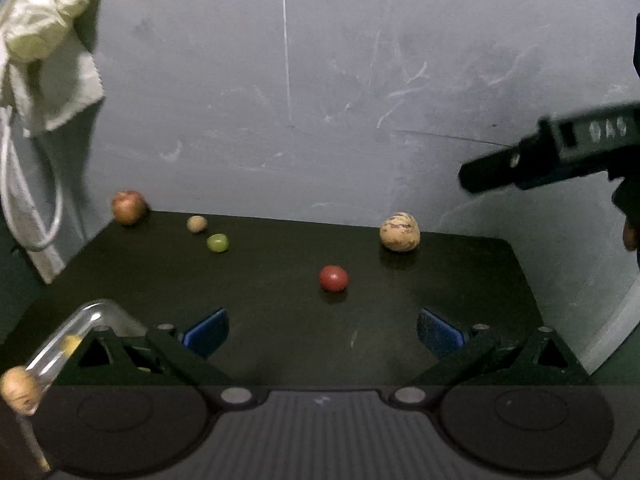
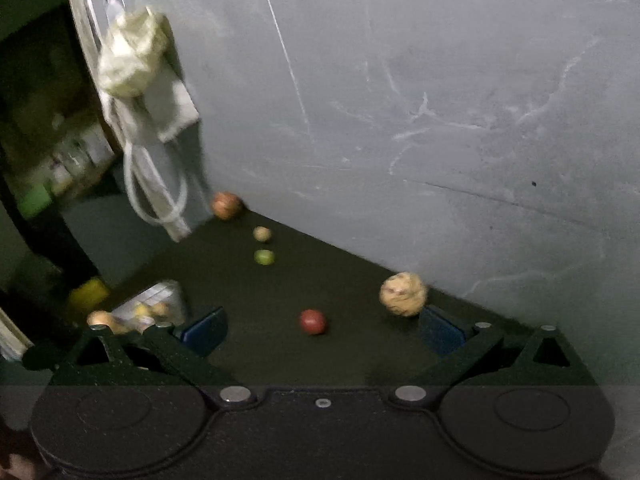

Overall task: Organize fruits
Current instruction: 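Move the right gripper to the striped pepino while the left approaches a red tomato, then close the right gripper on the pepino while the left closes on the red tomato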

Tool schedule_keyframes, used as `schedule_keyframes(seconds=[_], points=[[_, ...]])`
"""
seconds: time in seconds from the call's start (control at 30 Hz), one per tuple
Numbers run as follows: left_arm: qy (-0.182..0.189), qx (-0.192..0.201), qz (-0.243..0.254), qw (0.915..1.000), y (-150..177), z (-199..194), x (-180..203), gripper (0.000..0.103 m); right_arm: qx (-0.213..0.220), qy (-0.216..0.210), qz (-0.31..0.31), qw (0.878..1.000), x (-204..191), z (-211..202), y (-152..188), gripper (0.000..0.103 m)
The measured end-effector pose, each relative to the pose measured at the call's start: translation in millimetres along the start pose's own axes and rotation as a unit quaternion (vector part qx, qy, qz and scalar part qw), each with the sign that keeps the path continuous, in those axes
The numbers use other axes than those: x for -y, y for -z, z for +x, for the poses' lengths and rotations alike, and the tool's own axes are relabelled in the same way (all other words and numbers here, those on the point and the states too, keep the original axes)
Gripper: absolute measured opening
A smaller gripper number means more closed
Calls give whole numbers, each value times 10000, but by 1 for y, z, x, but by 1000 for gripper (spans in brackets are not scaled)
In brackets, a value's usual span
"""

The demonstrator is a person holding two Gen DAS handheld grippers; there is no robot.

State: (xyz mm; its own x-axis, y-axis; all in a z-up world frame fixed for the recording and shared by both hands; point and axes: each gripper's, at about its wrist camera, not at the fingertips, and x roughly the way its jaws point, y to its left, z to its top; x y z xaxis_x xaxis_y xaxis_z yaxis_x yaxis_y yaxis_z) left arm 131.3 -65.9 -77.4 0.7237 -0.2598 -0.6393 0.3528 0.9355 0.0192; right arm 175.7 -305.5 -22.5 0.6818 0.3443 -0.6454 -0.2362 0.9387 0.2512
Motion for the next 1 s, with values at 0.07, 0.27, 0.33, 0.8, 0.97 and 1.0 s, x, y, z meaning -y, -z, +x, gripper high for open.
schedule_keyframes(seconds=[0.07, 0.27, 0.33, 0.8, 0.97, 1.0], points=[[69, -34, -72, 9999, -4, 21, 0, 102, -105, 139, -77, 9998, 6, 20, -2, 101], [130, -109, -37, 9998, -11, 79, 4, 93, -304, 320, 49, 9990, 25, 67, -8, 101], [34, -210, -106, 9997, -12, 99, 2, 87, -353, 332, 66, 9988, 31, 79, -8, 101], [73, -432, -10, 9990, -17, 155, -2, 49, -606, 341, 101, 9975, 45, 125, -9, 101], [86, -497, 65, 9987, -17, 157, 2, 39, -624, 329, 93, 9975, 46, 133, -12, 101], [81, -502, 78, 9987, -17, 157, 3, 37, -628, 330, 89, 9974, 46, 135, -12, 101]])
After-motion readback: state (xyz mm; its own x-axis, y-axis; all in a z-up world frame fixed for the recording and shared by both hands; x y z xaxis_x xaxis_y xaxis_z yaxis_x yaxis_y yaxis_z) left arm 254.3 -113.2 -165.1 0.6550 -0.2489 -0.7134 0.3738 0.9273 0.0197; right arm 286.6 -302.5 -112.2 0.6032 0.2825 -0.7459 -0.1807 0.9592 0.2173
